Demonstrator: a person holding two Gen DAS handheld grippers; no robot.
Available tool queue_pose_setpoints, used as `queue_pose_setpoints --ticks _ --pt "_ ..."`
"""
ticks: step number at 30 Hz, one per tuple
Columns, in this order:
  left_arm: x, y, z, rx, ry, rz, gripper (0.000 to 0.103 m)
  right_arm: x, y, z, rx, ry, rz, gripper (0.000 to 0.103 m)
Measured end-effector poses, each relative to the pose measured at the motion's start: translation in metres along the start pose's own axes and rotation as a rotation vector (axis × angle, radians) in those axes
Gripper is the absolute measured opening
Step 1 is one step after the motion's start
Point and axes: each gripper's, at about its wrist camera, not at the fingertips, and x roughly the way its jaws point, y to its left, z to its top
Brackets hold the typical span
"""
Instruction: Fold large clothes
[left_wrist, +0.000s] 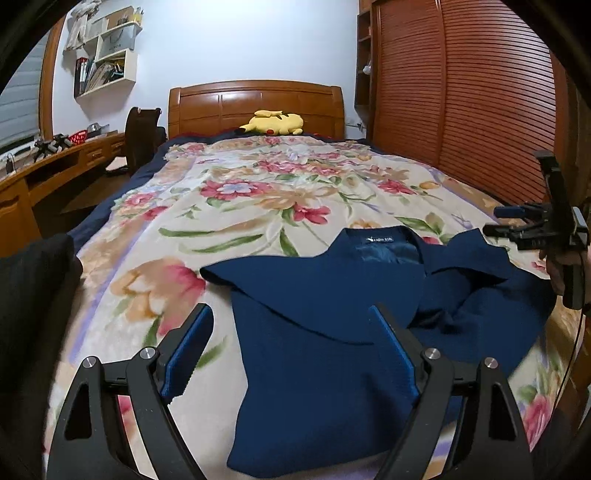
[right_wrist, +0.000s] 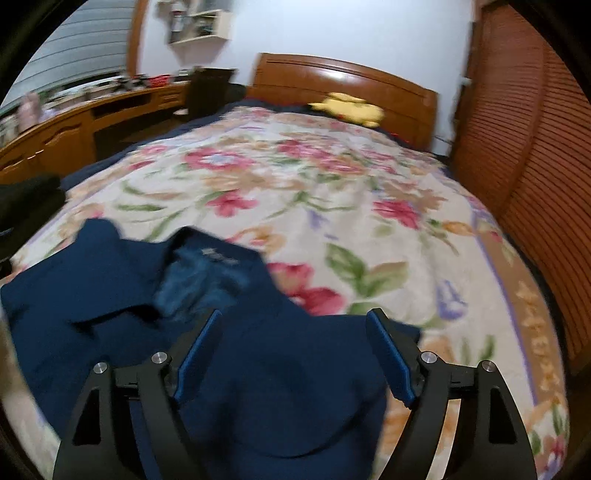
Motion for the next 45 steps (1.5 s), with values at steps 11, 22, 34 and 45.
queue_pose_setpoints --ticks 11,22,34,45 --pt "0.002 -0.001 -0.007 0.041 0.009 -0.008 0.086 0.013 0.016 -0.034 -0.173 0.223 0.028 0.07" --pt "0.001 -0.003 -0.003 0.033 -0.014 -0.011 0.086 0.041 0.01 0.019 -0.213 0.182 -0.127 0.004" --pt "0.002 0.006 -0.005 0.036 -0.018 0.042 0.086 0.08 0.051 0.084 -0.093 0.003 -0.075 0.072" --pt "-0.003 0.015 -0.003 0.018 -0.031 0.045 0.086 0.041 0.069 0.046 -0.176 0.009 0.108 0.074"
